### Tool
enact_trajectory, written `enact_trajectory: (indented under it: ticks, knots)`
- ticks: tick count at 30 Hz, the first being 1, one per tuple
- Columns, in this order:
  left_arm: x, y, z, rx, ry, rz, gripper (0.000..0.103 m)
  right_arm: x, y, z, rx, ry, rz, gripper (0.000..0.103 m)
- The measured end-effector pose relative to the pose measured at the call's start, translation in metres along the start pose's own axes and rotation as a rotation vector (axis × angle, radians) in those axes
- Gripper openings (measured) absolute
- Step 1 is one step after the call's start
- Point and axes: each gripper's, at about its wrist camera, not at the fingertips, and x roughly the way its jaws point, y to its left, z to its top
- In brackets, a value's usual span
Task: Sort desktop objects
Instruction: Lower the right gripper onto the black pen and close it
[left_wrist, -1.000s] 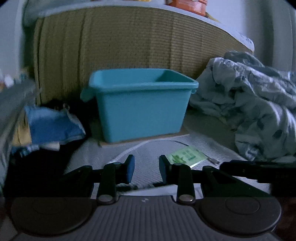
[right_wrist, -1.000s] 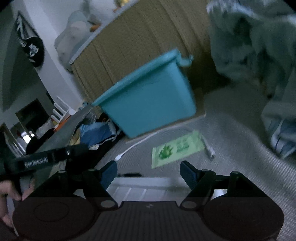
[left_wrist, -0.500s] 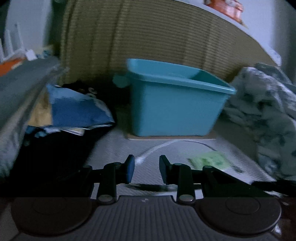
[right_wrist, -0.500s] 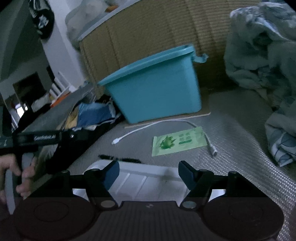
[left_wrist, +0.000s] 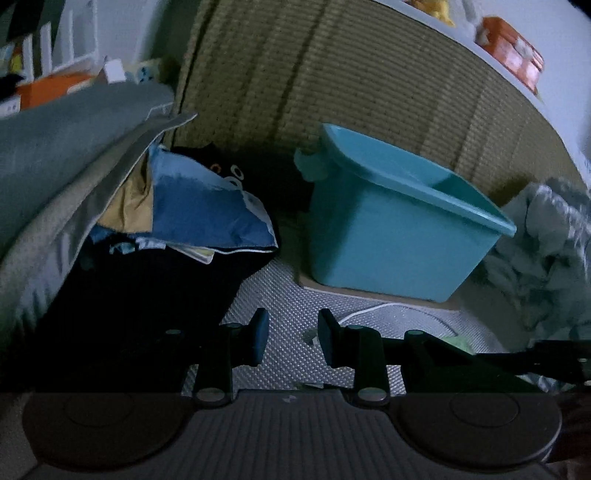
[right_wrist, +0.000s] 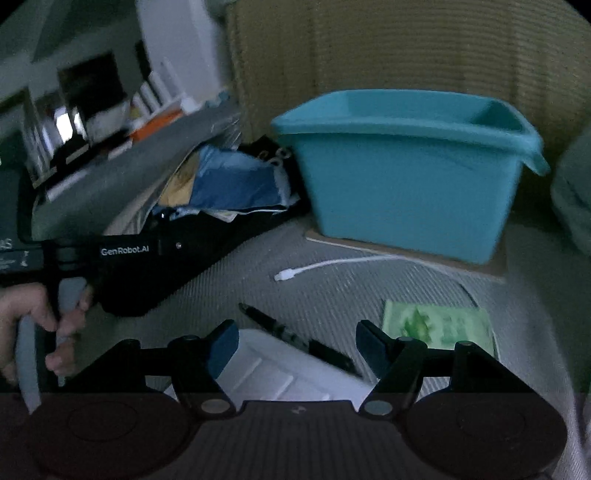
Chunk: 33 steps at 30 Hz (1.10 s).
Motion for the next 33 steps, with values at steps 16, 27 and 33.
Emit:
enact_trajectory:
  ticks: [16, 27, 33]
  knots:
    - [-0.001, 0.029, 0.003, -0.159, -0.019, -0.051, 0.033, 0.068, 0.036, 0.039, -0.239, 0.194, -0.006, 0.057]
    - [0.000, 0.033, 0.003, -0.194, -0.022, -0.087, 0.033, 0.113, 0.047, 0.053, -0.363, 0.387, 0.039, 0.047]
    - [0.001, 0.034, 0.003, -0.200, -0.018, -0.100, 0.033, 0.125, 0.042, 0.051, -0.363, 0.436, 0.031, 0.038]
